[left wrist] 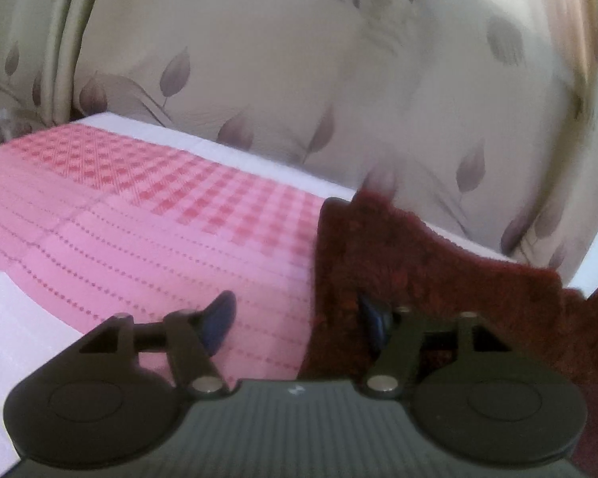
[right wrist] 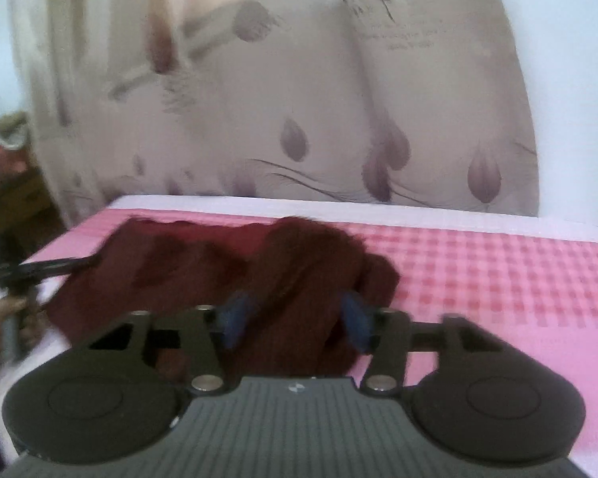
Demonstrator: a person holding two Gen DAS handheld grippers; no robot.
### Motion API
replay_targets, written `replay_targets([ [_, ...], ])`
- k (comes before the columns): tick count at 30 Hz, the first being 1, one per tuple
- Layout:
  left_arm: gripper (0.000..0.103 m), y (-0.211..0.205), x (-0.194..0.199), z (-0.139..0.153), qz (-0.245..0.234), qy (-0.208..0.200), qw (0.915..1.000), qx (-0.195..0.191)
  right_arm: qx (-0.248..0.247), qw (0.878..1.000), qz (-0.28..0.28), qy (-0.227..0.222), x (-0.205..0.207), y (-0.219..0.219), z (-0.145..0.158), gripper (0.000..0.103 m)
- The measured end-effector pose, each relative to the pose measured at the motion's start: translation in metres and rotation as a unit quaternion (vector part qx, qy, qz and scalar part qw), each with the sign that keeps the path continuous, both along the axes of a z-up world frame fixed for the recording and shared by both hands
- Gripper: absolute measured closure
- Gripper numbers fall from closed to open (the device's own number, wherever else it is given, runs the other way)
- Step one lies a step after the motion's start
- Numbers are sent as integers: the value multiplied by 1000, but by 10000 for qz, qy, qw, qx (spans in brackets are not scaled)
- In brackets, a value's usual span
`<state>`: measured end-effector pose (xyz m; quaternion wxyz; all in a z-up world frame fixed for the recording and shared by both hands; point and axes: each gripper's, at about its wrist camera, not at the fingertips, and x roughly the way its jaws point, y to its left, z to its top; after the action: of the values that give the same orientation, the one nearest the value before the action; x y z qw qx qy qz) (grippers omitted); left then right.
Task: Fold small clothes
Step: 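Lift the folded sweater with the right gripper and fold it toward the left gripper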
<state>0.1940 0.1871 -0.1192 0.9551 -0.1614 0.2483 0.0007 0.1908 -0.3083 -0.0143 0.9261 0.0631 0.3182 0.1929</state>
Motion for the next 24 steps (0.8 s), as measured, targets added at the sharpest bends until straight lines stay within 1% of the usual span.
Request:
replay_targets([
  [2,38,-1,-1,0,4,-57,10000,33,108,9998,-75,171,24,2,-13,45],
  [3,38,-3,-2,1,10,-88,9999,107,170,9995,-90,268,33,3,-20,48],
  [5,38,-7,-4,2,14,-152,9996,253,177,9981,-258,530,46,6,-33,88],
  [6,38,-9,-5,3,22,-174,9994,294,119,9978,-397,508,45,5,-37,93],
  [7,38,-9,-5,3,28,-180,9993,315,89,9979,-488,417,38,3,-39,93],
  [8,38,-9,-5,3,22,-192,9993,318,45,9975,-589,395,35,0,-42,93],
  [9,38,-10,-5,3,9,-210,9993,318,16,9964,-687,492,34,-5,-47,94],
  [11,38,-10,-6,3,31,-227,9991,357,193,9946,-724,719,34,-15,-59,94],
  [12,38,-10,-6,3,32,-251,9990,358,340,9950,-651,678,32,-18,-58,91],
  [13,38,-10,-7,3,29,-268,9990,357,477,9952,-675,528,29,-20,-51,88],
  [14,38,-10,-7,3,34,-269,9990,360,542,9953,-729,322,24,-21,-42,83],
  [15,38,-10,-7,3,38,-269,9990,363,487,9955,-812,53,20,-20,-30,69],
  [16,38,-11,-8,4,40,-279,9989,373,365,9959,-782,-274,17,-16,-17,64],
  [17,38,-11,-8,4,41,-292,9988,388,260,9967,-526,-559,15,-7,-3,64],
  [18,38,-12,-8,4,38,-304,9987,405,180,9974,-164,-678,16,5,9,64],
  [20,38,-13,-9,4,25,-324,9986,421,-19,9943,777,-726,20,42,25,64],
  [21,38,-13,-9,4,24,-320,9986,419,-172,9914,1080,-718,22,60,28,64],
  [23,38,-12,-9,4,33,-335,9987,391,-639,9806,1742,-638,31,103,23,58],
  [24,38,-11,-10,4,35,-355,9987,370,-921,9745,1945,-638,36,124,18,53],
])
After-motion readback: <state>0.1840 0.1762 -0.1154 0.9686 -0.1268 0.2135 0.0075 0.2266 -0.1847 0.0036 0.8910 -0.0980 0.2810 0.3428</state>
